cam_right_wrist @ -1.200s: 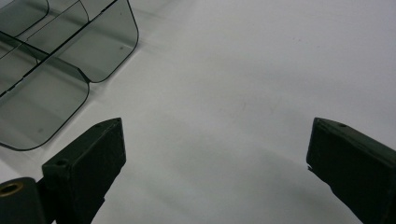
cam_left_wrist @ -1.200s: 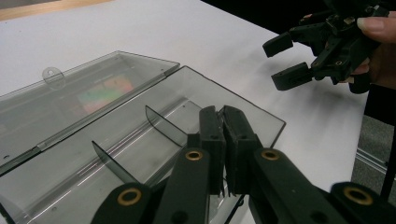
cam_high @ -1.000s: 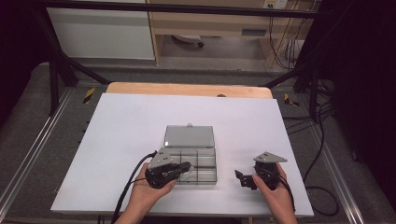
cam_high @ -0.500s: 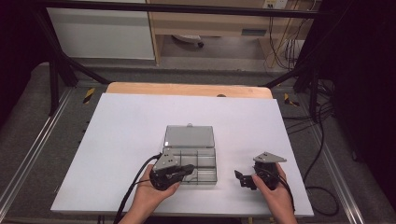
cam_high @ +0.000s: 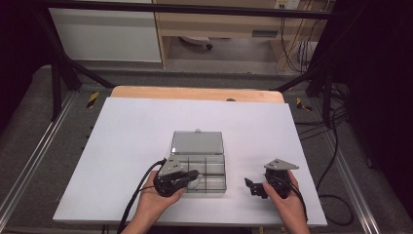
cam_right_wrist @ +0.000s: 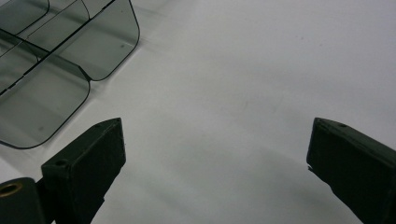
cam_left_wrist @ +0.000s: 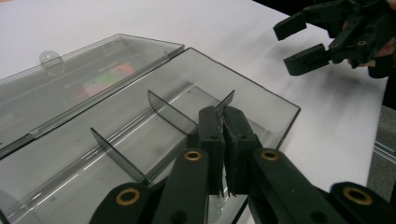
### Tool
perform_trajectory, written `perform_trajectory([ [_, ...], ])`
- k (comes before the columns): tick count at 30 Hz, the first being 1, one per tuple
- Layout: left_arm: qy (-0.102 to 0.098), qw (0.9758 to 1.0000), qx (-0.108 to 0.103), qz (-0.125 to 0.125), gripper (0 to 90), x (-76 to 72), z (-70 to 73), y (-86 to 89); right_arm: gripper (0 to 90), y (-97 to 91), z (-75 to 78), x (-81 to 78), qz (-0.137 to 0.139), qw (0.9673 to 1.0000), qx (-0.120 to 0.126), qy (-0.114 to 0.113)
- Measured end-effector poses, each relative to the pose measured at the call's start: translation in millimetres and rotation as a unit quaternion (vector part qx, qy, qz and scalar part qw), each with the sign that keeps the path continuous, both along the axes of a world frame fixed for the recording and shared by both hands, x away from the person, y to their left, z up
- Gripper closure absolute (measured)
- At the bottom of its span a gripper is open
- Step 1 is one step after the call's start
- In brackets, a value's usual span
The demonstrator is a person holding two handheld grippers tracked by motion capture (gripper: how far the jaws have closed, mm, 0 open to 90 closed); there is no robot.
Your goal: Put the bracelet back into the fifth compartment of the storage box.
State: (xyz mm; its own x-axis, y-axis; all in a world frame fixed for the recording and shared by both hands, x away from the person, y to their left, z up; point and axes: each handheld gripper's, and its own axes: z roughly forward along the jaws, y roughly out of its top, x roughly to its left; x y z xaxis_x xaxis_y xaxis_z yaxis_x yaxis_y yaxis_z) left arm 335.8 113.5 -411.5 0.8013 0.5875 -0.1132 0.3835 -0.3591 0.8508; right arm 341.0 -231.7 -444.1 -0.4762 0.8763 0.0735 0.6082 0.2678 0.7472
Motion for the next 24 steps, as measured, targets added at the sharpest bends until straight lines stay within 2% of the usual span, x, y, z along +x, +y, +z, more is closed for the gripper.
perform_trajectory([
  [6,-0.004,0.9998,0.016,0.013,87.2,2.3,-2.9,2.9,5.0,0.4,-0.1,0.1,0.001,1.0000,0.000,0.000],
  [15,0.003,0.9995,0.024,0.021,87.1,6.0,-6.4,6.8,5.0,0.4,-0.1,0.1,0.002,1.0000,0.000,0.002],
  [18,0.007,0.9993,0.030,0.019,86.9,6.5,-8.7,6.3,5.0,0.5,-0.1,0.2,0.002,1.0000,0.000,0.002],
  [24,0.003,0.9991,0.042,0.011,86.9,4.4,-10.2,0.4,5.0,0.7,0.0,0.1,0.002,1.0000,0.001,0.002],
])
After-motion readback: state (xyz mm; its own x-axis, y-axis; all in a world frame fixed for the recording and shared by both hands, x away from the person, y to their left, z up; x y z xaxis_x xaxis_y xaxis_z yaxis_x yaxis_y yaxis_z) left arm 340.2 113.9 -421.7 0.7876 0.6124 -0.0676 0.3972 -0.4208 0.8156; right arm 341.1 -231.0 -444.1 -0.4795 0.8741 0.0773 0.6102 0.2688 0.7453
